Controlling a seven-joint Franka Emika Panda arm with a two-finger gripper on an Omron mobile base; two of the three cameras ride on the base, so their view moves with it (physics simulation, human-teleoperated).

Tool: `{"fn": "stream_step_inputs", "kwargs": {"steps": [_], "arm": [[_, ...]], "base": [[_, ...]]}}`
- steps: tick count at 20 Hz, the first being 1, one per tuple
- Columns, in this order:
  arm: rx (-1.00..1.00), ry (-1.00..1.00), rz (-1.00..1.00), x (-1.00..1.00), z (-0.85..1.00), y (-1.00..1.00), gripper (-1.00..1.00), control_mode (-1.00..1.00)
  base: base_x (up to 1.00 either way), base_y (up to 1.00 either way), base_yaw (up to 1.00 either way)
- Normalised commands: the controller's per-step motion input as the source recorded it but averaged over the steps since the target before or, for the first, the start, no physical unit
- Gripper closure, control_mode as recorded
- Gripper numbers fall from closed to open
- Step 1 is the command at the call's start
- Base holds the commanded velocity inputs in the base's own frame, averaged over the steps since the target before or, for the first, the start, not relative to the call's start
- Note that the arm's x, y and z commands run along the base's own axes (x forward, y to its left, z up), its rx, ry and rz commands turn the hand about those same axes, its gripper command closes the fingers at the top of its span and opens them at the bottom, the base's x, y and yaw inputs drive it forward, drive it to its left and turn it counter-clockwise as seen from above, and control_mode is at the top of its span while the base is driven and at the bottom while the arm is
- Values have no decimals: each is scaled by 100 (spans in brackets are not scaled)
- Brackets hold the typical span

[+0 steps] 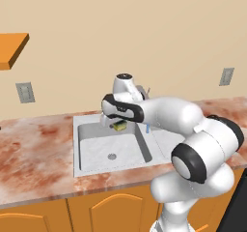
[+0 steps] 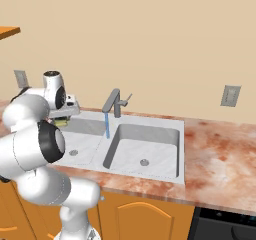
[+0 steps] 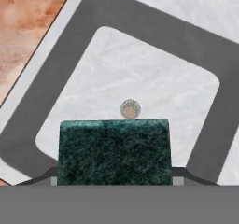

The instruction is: Soak the sponge with water for a few seconds and then drop it inside the sink.

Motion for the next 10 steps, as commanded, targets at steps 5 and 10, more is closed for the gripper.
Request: {"fn": "stream_step_inputs", "kwargs": {"steps": [5,10], "arm": [[0,-1,20,0,-26,4,100,-100],[0,0,18,0,-26,5,100,-100]], "base": [[0,0,0],[0,0,0]]}}
